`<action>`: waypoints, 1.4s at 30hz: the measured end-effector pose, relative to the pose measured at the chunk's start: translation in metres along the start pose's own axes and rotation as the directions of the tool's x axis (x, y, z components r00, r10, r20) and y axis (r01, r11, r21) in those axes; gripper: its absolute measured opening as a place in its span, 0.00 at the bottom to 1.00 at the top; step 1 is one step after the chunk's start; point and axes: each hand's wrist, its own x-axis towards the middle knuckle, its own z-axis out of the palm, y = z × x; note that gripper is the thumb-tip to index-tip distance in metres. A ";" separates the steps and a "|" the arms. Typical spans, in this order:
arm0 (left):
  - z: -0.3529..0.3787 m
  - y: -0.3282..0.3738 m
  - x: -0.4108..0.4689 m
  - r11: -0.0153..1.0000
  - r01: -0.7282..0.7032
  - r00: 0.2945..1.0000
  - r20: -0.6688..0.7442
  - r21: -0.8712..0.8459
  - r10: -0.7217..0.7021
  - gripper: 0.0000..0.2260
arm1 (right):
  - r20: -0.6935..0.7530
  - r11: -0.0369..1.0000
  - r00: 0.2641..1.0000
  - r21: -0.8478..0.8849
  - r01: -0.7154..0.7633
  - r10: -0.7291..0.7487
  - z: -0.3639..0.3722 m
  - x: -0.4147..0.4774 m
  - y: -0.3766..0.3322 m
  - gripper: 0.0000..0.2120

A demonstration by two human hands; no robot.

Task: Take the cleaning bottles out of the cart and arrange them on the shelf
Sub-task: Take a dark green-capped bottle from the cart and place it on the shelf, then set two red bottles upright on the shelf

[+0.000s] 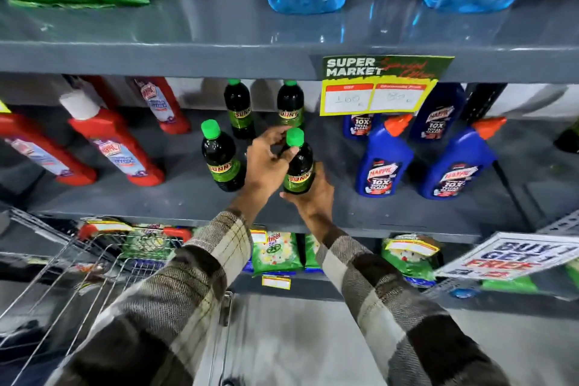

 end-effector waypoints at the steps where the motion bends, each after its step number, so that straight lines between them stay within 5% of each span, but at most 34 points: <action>1: 0.002 -0.003 0.000 1.000 -0.002 1.000 -0.009 -0.009 0.002 0.17 | -0.005 1.000 1.000 0.007 0.007 -0.007 0.002 0.001 0.003 0.39; 8: 0.004 -0.006 -0.006 0.999 0.002 1.000 -0.013 -0.047 -0.003 0.22 | 0.019 1.000 1.000 0.015 0.018 -0.018 0.005 -0.002 0.002 0.43; 11: -0.014 -0.009 -0.016 0.998 -0.055 0.998 -0.035 -0.019 0.054 0.30 | -0.170 0.981 0.970 -0.055 -0.184 0.173 0.015 -0.035 -0.020 0.57; 13: -0.040 -0.012 -0.031 0.994 -0.096 0.984 -0.154 -0.044 0.088 0.26 | -0.284 1.000 0.959 0.030 -0.010 0.018 0.033 -0.072 -0.037 0.49; 16: -0.093 -0.033 -0.057 0.987 -0.153 0.921 -0.367 -0.039 0.128 0.14 | -0.113 0.925 0.941 0.178 0.336 -0.320 0.067 -0.118 -0.060 0.34; 23: -0.233 -0.124 -0.051 0.990 0.062 0.761 -0.635 -0.127 -0.129 0.08 | 0.097 0.900 0.898 0.133 0.415 -0.429 0.180 -0.131 -0.124 0.29; 28: -0.312 -0.191 -0.017 0.995 0.052 0.682 -0.725 -0.083 -0.096 0.14 | 0.076 0.924 0.923 0.107 0.368 -0.377 0.262 -0.107 -0.148 0.37; 35: -0.349 -0.273 0.043 0.943 0.321 0.678 -0.673 -0.091 -0.295 0.53 | -0.018 0.995 0.999 0.086 0.051 -0.050 0.345 -0.070 -0.159 0.54; 38: -0.348 -0.279 0.051 0.860 0.508 0.671 -0.648 0.048 -0.360 0.50 | -0.054 0.999 0.998 0.018 -0.029 0.030 0.345 -0.068 -0.146 0.52; 42: -0.337 -0.292 0.051 0.844 0.488 0.703 -0.673 0.223 -0.229 0.40 | -0.120 0.997 0.993 -0.072 0.005 -0.013 0.342 -0.068 -0.132 0.39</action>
